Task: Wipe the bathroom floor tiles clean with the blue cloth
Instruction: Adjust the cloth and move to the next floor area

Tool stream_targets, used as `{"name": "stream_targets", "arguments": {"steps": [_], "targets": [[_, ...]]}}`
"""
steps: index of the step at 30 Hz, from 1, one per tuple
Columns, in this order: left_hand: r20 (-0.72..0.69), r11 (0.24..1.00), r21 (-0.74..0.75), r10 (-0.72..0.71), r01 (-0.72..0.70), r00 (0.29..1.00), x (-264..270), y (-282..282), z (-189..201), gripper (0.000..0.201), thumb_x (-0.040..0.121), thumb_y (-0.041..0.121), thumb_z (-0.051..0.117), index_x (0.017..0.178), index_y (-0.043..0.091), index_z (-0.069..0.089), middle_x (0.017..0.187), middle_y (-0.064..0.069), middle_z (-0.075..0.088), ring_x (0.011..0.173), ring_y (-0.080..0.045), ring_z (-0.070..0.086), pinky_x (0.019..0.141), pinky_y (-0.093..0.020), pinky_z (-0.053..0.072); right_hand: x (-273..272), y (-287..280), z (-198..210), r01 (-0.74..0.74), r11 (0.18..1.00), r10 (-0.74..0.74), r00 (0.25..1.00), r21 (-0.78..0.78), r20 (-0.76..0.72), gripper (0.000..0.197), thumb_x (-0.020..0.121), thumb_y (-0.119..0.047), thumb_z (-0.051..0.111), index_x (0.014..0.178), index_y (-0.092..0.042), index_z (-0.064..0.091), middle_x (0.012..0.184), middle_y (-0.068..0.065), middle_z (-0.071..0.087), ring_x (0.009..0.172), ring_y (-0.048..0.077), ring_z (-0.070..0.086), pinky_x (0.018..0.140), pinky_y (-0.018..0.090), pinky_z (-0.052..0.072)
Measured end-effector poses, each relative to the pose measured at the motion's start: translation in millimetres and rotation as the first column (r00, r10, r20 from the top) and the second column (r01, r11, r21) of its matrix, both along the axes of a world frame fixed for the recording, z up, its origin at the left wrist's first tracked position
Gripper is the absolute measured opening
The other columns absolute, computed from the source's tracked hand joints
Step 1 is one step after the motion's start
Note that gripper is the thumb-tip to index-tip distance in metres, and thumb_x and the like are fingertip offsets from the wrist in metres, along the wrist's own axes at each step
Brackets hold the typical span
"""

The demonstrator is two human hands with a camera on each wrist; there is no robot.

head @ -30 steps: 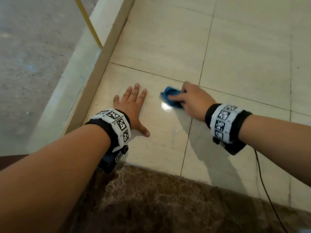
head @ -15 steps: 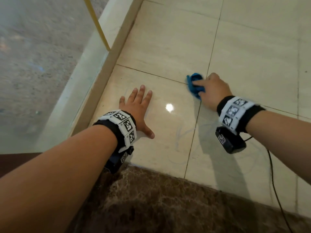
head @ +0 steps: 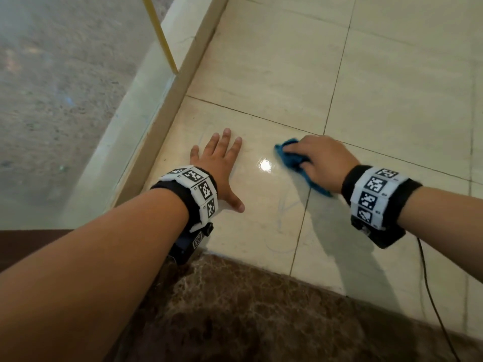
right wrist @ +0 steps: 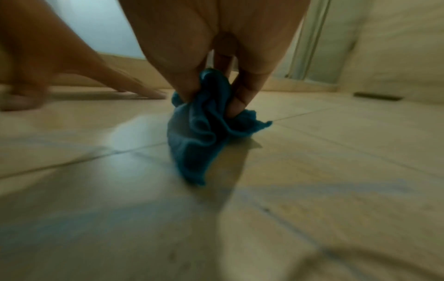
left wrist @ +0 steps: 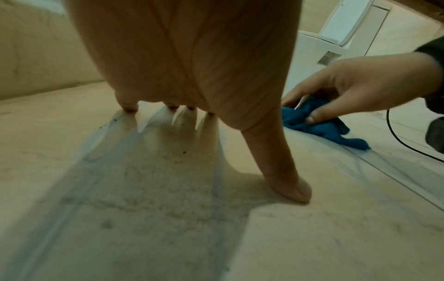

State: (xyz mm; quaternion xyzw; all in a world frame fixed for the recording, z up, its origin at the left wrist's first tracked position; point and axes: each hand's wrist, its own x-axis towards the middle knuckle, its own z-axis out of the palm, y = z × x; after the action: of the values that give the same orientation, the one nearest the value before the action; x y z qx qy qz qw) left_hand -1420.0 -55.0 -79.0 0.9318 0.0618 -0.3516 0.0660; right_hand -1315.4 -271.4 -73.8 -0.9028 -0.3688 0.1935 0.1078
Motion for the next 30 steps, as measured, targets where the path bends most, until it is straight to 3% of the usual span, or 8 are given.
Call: {"name": "stream_targets", "arguments": {"steps": [3,7,12,18,22,24,27,30], "targets": [[0.007,1.0,0.0,-0.002,0.002,1.0,0.2,-0.1,1.0,0.149,0.055,0.068,0.079,0.147,0.023,-0.029,0.154,-0.002,-0.036,0.145,-0.023,-0.023,0.117,-0.055,0.0,-9.0,0.4,-2.4,0.073,0.997,-0.073,0.997,0.01,0.015,0.048,0.085,-0.003,0.053,0.127,-0.025,0.058,0.119,0.006,0.055,0.106,0.036,0.049,0.091,0.035,0.036],[-0.008,1.0,0.006,-0.009,0.009,1.0,1.0,0.1,1.3,0.148,0.056,0.069,0.078,0.146,0.022,-0.03,0.153,-0.003,-0.036,0.145,-0.023,-0.024,0.117,-0.055,0.0,-70.1,-4.7,-4.1,-0.355,0.932,0.36,0.93,0.074,-0.074,0.041,0.081,-0.004,0.063,0.115,-0.027,0.068,0.11,0.002,0.061,0.088,0.032,0.051,0.079,0.037,0.044],[-0.003,1.0,-0.015,-0.003,0.003,1.0,-0.8,0.1,3.8,0.147,0.056,0.067,0.078,0.148,0.022,-0.027,0.155,-0.003,-0.034,0.146,-0.023,-0.022,0.118,-0.055,0.002,-15.4,0.6,-7.4,0.048,0.998,-0.048,0.999,0.031,-0.023,0.042,0.087,-0.004,0.053,0.121,-0.027,0.063,0.116,0.003,0.055,0.104,0.032,0.049,0.09,0.033,0.036],[-0.004,1.0,0.005,-0.018,0.018,1.0,-1.1,0.7,2.0,0.146,0.057,0.069,0.077,0.148,0.021,-0.027,0.155,-0.003,-0.034,0.146,-0.024,-0.021,0.118,-0.055,0.003,-80.3,-9.4,3.3,-0.431,0.902,0.43,0.891,0.027,-0.15,0.04,0.085,-0.01,0.062,0.12,-0.03,0.064,0.113,0.002,0.058,0.092,0.029,0.051,0.078,0.039,0.048],[0.007,1.0,0.012,-0.014,0.014,1.0,-2.3,0.0,1.9,0.145,0.057,0.069,0.076,0.148,0.021,-0.026,0.155,-0.003,-0.032,0.146,-0.024,-0.02,0.117,-0.054,0.004,-46.1,2.1,-0.8,-0.117,0.993,0.117,0.991,0.011,-0.061,0.042,0.088,-0.008,0.054,0.122,-0.032,0.062,0.115,-0.001,0.054,0.099,0.029,0.048,0.086,0.036,0.041],[0.001,1.0,0.014,-0.013,0.013,1.0,-1.9,0.0,1.6,0.145,0.058,0.069,0.076,0.148,0.021,-0.026,0.155,-0.003,-0.033,0.146,-0.024,-0.021,0.117,-0.055,0.003,-68.4,1.6,6.0,-0.264,0.964,0.264,0.962,0.011,-0.072,0.041,0.087,-0.011,0.059,0.122,-0.031,0.062,0.115,0.001,0.054,0.096,0.03,0.049,0.081,0.036,0.043],[-0.007,1.0,0.01,-0.015,0.015,1.0,-1.6,-0.3,1.7,0.145,0.058,0.069,0.076,0.148,0.021,-0.026,0.155,-0.003,-0.034,0.146,-0.024,-0.021,0.117,-0.055,0.003,-110.3,-9.3,17.9,-0.562,0.827,0.54,0.804,-0.02,-0.248,0.041,0.089,-0.021,0.057,0.129,-0.034,0.055,0.121,0.0,0.05,0.101,0.027,0.045,0.077,0.035,0.041],[0.002,1.0,0.012,-0.018,0.018,1.0,-1.6,0.6,2.6,0.145,0.057,0.07,0.076,0.149,0.021,-0.025,0.155,-0.003,-0.032,0.146,-0.024,-0.02,0.118,-0.055,0.004,-83.6,-2.9,8.6,-0.323,0.946,0.312,0.931,-0.028,-0.188,0.04,0.09,-0.016,0.055,0.125,-0.034,0.059,0.114,-0.001,0.051,0.1,0.026,0.047,0.083,0.035,0.042]]}}
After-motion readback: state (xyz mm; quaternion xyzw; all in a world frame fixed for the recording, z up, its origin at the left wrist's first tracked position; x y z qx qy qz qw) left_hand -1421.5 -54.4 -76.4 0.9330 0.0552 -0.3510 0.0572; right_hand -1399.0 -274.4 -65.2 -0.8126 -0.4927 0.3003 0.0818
